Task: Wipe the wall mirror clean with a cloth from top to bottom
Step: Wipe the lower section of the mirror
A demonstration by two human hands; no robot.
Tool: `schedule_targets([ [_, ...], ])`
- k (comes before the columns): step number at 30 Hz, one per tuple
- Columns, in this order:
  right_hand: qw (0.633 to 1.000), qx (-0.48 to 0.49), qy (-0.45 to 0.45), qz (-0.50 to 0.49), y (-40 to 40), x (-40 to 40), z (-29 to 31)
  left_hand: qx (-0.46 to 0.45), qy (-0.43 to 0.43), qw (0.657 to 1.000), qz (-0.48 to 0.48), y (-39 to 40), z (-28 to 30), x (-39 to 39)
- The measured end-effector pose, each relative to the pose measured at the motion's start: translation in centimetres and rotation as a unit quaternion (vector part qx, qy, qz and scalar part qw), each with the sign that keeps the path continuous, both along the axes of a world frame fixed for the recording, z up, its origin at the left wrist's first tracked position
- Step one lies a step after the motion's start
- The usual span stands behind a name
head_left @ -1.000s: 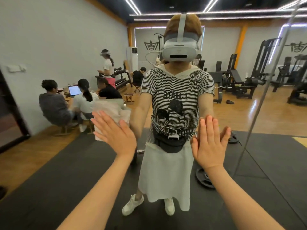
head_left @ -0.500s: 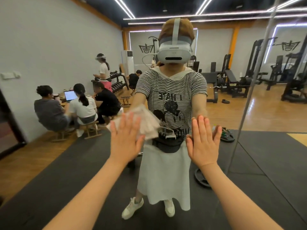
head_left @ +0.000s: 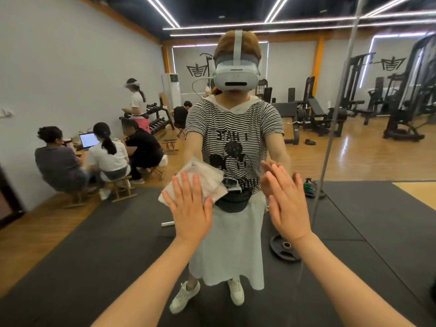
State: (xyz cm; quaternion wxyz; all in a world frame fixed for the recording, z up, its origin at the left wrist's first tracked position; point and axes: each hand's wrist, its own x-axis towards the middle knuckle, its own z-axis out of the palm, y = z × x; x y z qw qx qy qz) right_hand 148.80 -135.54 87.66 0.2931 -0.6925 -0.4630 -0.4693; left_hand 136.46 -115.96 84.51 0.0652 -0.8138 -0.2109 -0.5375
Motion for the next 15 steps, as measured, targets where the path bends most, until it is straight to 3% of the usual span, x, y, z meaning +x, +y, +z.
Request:
schedule_targets([
  [6,0.996,-0.010,-0.012,-0.087,-4.9,3.3,-0.1,0.009,0.031,0.999,0.003,0.2,0.1,-0.6],
  [9,0.991,-0.054,-0.053,-0.110,-6.1,5.1,-0.5,-0.077,-0.040,0.996,0.015,-1.6,1.6,0.8],
  [12,0.986,-0.070,-0.090,-0.125,-6.0,6.4,-0.9,-0.209,-0.121,0.970,0.004,-3.9,4.0,3.0],
  [15,0.982,-0.047,-0.111,-0.147,-5.1,7.6,-2.1,-0.222,-0.147,0.964,0.014,-5.3,4.5,4.5],
])
